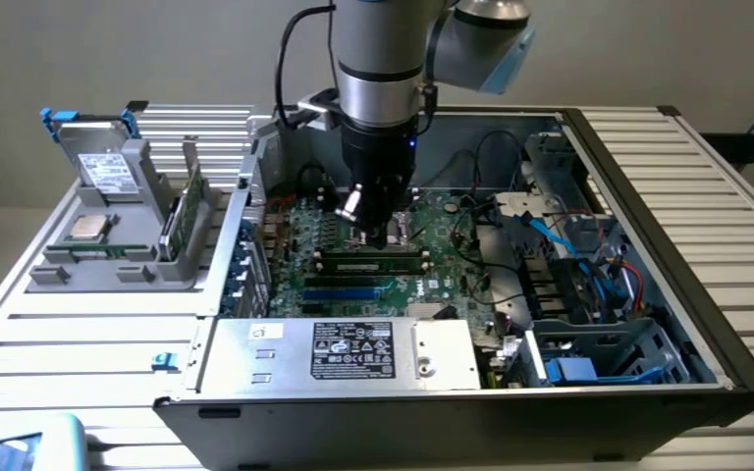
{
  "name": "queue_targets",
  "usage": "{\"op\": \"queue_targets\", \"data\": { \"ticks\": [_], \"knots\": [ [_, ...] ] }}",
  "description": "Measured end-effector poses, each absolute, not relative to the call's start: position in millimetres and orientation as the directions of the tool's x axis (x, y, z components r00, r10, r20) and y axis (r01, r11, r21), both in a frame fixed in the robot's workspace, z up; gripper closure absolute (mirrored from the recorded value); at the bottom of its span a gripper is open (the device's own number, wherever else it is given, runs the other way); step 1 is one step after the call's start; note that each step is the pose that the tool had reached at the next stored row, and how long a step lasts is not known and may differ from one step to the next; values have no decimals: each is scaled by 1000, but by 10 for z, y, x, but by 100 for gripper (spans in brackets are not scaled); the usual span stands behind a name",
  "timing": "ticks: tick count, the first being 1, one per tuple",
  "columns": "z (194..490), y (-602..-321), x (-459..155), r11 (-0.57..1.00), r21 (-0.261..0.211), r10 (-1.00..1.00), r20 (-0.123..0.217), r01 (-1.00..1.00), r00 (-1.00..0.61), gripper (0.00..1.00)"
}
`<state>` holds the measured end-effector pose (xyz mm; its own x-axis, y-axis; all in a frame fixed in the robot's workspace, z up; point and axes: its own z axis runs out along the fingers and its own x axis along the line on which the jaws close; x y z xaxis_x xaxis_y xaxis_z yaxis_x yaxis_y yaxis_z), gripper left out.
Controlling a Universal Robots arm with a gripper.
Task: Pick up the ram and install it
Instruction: 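Press down the ram until it locks into place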
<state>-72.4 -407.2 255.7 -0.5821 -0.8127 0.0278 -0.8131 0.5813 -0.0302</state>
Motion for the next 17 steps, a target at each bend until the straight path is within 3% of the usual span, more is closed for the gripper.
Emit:
{"op": "queue_targets", "data": {
  "ticks": [17],
  "knots": [
    [2557,-4072,-724,774,-30,-632,28,-632,-775,89]
  ]
}}
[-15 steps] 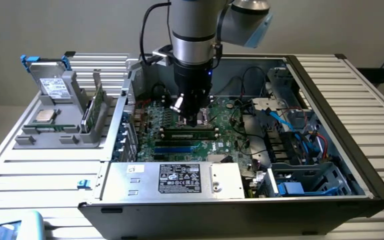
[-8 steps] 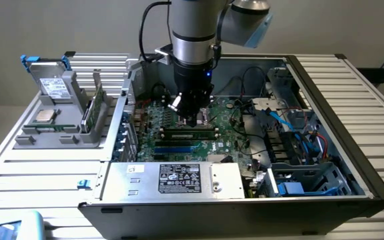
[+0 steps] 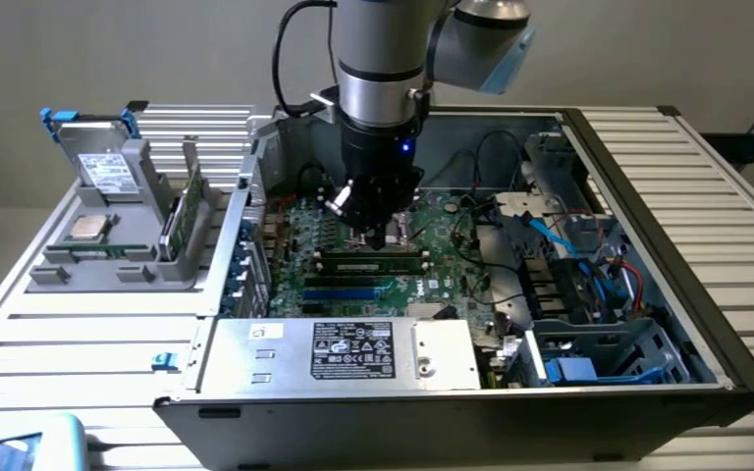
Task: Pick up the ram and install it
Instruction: 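Press down the ram until it locks into place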
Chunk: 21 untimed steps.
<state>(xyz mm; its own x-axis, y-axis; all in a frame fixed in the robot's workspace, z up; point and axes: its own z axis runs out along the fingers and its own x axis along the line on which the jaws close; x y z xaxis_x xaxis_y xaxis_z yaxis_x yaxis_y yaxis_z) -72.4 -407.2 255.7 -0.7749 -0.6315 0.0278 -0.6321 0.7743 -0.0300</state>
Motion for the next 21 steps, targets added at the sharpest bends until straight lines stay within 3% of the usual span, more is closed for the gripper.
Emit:
{"op": "queue_targets", "data": {
  "ticks": [21],
  "knots": [
    [2557,-4072,-724,942,-30,-332,28,-333,-943,89]
  ]
}}
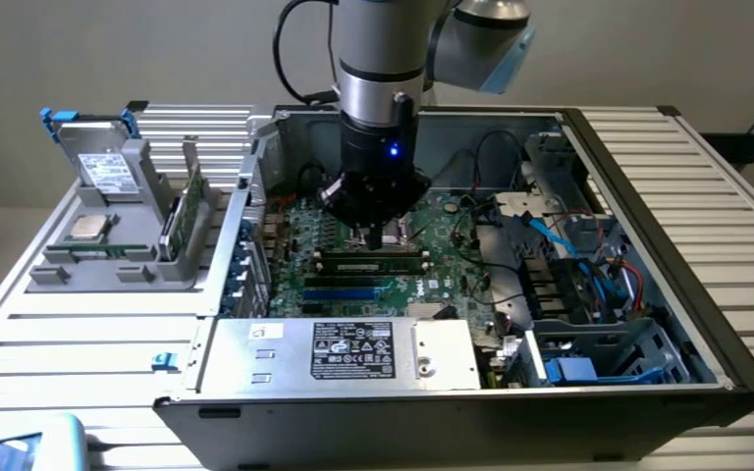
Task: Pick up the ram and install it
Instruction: 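Press down the ram until it locks into place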
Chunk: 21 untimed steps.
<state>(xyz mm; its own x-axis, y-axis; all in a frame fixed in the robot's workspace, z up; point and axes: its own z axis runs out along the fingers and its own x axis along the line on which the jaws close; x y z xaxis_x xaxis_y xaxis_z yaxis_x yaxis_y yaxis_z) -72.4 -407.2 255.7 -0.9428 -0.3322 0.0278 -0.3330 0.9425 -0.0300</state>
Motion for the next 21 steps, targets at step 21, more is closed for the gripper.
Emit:
{"op": "queue_targets", "data": {
  "ticks": [21],
  "knots": [
    [2557,-4073,-724,999,-32,-8,28,-8,-1000,89]
  ]
}}
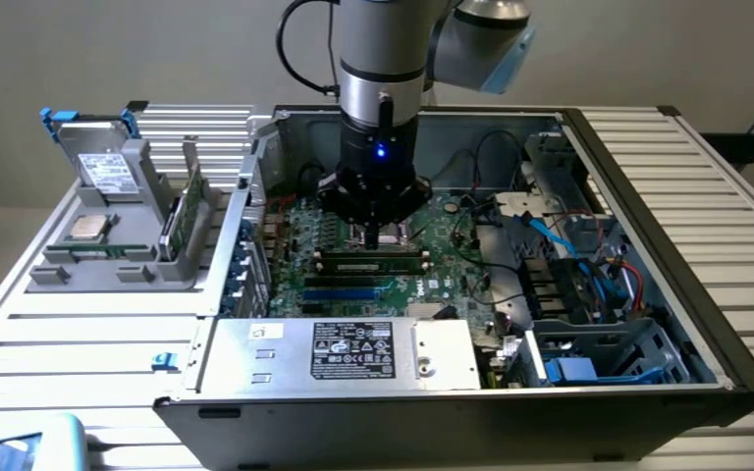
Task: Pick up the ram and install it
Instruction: 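Press down the ram until it locks into place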
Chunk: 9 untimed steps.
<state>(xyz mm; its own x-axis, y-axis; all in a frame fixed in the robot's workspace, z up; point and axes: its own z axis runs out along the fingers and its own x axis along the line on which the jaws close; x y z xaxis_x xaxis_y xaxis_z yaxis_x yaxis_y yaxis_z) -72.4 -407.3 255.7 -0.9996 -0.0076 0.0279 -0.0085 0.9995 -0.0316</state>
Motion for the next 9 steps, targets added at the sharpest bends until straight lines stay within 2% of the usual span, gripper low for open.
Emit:
{"op": "queue_targets", "data": {
  "ticks": [9],
  "knots": [
    [2558,-4073,-724,998,-48,32,26,31,-999,89]
  ]
}}
